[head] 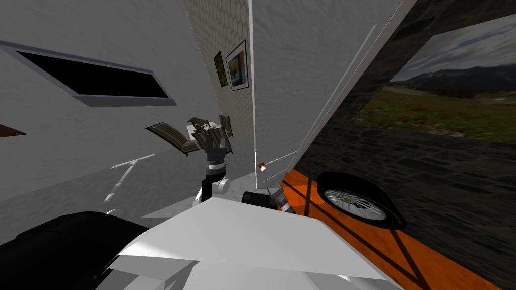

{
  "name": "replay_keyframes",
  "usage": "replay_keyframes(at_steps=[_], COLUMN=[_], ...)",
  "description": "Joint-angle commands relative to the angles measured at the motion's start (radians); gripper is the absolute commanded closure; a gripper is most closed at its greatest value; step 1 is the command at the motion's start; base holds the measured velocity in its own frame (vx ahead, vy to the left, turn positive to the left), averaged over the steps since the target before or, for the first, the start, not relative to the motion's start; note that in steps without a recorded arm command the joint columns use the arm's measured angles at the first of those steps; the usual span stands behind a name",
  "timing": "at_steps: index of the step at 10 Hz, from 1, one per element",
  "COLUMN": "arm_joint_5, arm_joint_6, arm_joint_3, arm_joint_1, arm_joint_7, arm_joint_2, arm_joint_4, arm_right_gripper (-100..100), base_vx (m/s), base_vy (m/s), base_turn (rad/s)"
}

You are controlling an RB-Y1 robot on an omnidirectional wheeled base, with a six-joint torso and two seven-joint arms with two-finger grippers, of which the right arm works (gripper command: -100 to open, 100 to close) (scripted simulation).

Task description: Push the door open

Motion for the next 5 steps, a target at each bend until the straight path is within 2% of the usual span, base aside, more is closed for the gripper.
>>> replay_keyframes(at_steps=[1,2,5], arm_joint_5=[-0.003,-0.005,-0.010], arm_joint_6=[0.007,0.013,0.026], arm_joint_3=[0.001,0.001,0.003], arm_joint_1=[-0.009,-0.016,-0.032], arm_joint_7=[0.001,0.002,0.003], arm_joint_2=[-0.028,-0.039,-0.044], arm_joint_4=[0.003,0.006,0.011], arm_right_gripper=[-100,-100,-100], base_vx=[0.052,0.135,0.161], base_vy=[0.058,0.112,0.096], base_turn=[0.026,0.028,0.016])
